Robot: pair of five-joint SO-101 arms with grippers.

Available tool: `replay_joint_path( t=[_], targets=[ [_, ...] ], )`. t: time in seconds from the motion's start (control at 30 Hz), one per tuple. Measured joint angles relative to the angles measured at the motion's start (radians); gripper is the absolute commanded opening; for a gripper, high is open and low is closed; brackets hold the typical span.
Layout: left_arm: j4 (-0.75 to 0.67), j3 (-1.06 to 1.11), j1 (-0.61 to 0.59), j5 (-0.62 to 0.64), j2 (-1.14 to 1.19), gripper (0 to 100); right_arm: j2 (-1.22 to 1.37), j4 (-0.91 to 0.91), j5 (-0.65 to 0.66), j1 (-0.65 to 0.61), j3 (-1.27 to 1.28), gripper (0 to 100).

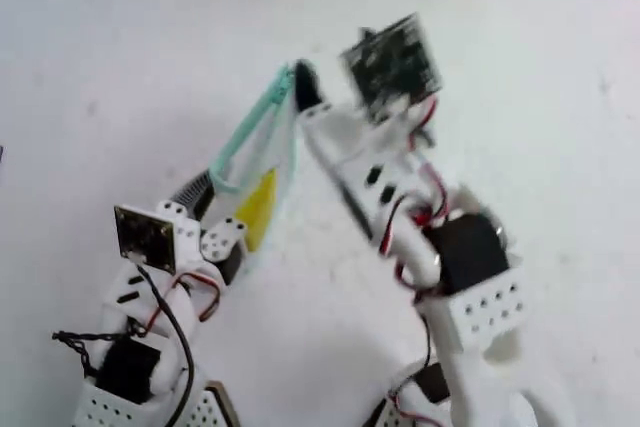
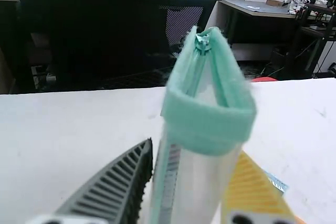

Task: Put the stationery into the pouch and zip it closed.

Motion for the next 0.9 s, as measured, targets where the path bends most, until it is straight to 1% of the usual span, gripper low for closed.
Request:
replay_joint_path(
  t=[0.13,0.23,0.33,0.43,0.5,0.67,0.9],
  targets=[
    [0.0,0.0,0.0,0.0,0.0,21,0.17,0.049,-0.054,0.203,-0.094,24.3],
    [0.0,0.0,0.0,0.003,0.0,19,0.348,0.091,-0.054,0.269,-0.18,24.3],
    [0.0,0.0,0.0,0.003,0.0,18,0.566,0.147,0.003,0.287,-0.296,23.5],
    [0.0,0.0,0.0,0.003,0.0,18,0.813,0.238,0.025,0.288,-0.46,18.2],
    [0.0,0.0,0.0,0.003,0.0,18,0.979,0.315,0.028,0.285,-0.601,16.4],
    [0.0,0.0,0.0,0.003,0.0,18,1.346,0.488,0.034,0.279,-0.996,17.6],
    [0.0,0.0,-0.015,0.006,0.0,18,1.777,0.603,0.034,0.262,-1.476,17.3]
  ],
)
